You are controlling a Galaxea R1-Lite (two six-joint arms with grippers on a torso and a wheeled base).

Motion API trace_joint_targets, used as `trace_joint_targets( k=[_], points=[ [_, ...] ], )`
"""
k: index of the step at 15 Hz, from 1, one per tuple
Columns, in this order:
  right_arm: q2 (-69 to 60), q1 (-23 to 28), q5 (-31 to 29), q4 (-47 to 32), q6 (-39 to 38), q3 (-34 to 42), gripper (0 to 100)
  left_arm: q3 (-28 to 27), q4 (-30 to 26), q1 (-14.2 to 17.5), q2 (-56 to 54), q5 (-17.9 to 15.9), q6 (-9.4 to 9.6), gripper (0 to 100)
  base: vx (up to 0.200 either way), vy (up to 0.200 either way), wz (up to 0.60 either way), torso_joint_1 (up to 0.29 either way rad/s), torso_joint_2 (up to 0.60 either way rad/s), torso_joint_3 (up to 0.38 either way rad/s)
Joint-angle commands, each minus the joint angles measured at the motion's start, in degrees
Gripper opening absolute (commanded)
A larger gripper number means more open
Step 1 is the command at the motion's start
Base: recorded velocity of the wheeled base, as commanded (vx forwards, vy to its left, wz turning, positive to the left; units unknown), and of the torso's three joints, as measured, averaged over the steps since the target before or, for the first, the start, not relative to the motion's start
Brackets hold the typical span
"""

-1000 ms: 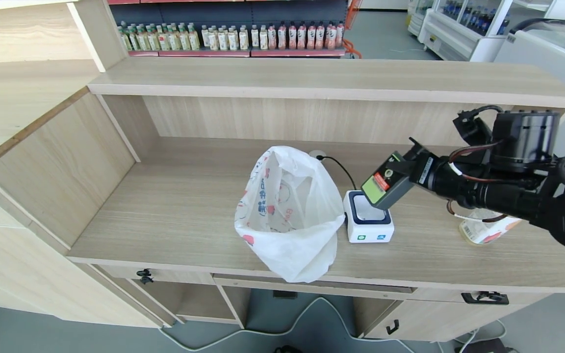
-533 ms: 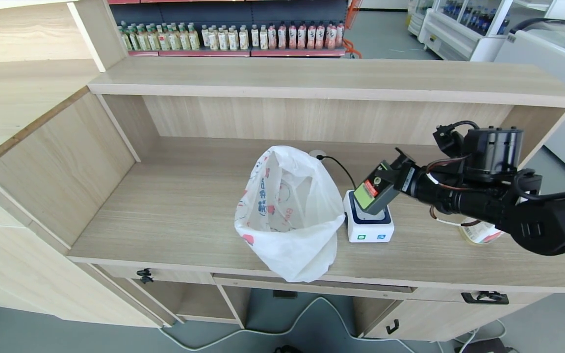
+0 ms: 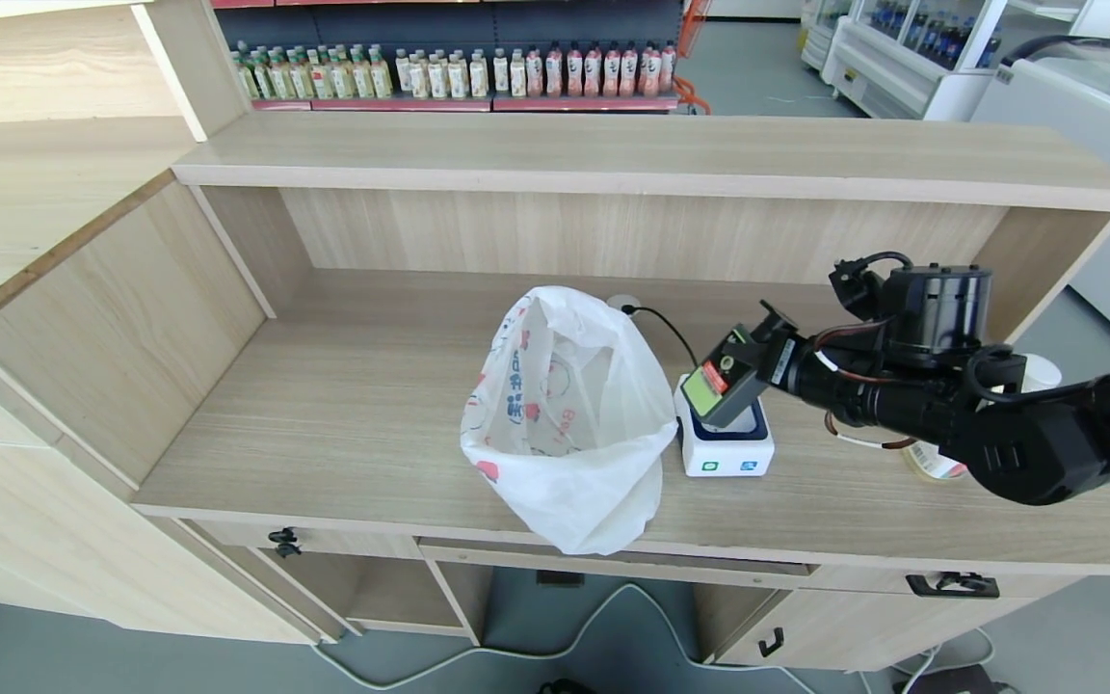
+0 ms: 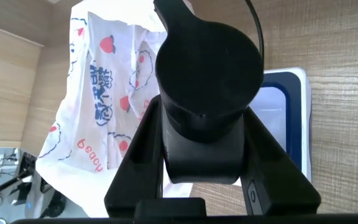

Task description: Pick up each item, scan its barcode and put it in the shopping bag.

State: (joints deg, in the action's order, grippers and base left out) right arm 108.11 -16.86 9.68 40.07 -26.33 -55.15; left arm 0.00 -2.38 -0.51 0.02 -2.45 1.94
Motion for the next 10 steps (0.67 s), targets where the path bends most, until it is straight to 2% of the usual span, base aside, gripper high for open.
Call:
trace_joint_targets(
  k=[1,10],
  points=[
    [1.14,-0.02,-0.1,0.1,0.05,-0.22,0,0.0,0.0,-0.02,0.06,-0.01,0.08,100,0.0,0.0,0.0,0.0,0.0,0.0],
    [2.81,-0.72,-0.36,0.8,0.14,-0.48,0,0.0,0.0,-0.02,0.06,-0.01,0.0,100,0.0,0.0,0.0,0.0,0.0,0.0]
  ],
)
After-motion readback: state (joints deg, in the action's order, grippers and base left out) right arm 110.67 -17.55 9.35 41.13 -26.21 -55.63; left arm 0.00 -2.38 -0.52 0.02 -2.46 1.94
